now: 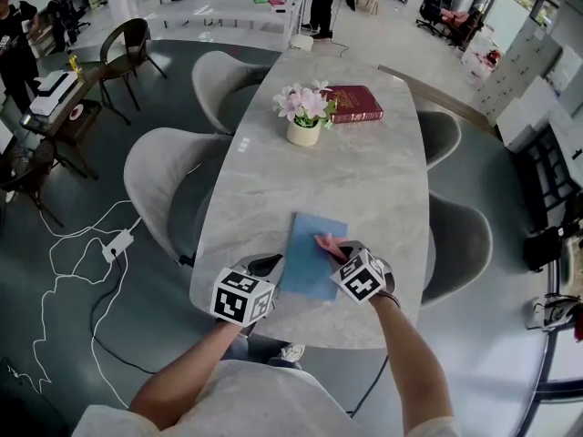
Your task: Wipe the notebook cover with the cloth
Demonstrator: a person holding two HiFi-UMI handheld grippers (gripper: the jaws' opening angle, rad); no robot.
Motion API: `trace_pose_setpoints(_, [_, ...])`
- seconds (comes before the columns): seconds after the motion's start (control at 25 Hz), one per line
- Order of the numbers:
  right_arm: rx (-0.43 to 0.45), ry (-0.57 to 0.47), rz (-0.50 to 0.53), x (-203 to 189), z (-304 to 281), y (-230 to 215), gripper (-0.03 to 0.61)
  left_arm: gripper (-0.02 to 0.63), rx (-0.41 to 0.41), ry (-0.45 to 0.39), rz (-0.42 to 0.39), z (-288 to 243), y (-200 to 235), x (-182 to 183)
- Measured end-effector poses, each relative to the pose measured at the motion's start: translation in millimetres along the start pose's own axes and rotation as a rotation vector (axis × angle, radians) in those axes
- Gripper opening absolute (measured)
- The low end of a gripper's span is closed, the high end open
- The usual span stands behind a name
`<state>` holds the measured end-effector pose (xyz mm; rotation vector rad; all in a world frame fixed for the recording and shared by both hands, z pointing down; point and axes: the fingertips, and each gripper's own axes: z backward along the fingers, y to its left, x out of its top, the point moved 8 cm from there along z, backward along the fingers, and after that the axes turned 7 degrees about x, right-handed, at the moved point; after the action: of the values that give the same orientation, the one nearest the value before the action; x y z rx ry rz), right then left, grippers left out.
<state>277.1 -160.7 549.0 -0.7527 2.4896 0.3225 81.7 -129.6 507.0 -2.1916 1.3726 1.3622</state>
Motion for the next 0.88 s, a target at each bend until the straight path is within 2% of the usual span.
trace_pose_setpoints(0.88, [0.070,-0.047,-0.054,-32,24,78,0.015,0.006,-0.057,0.010,-0.024,-7,-24,-6])
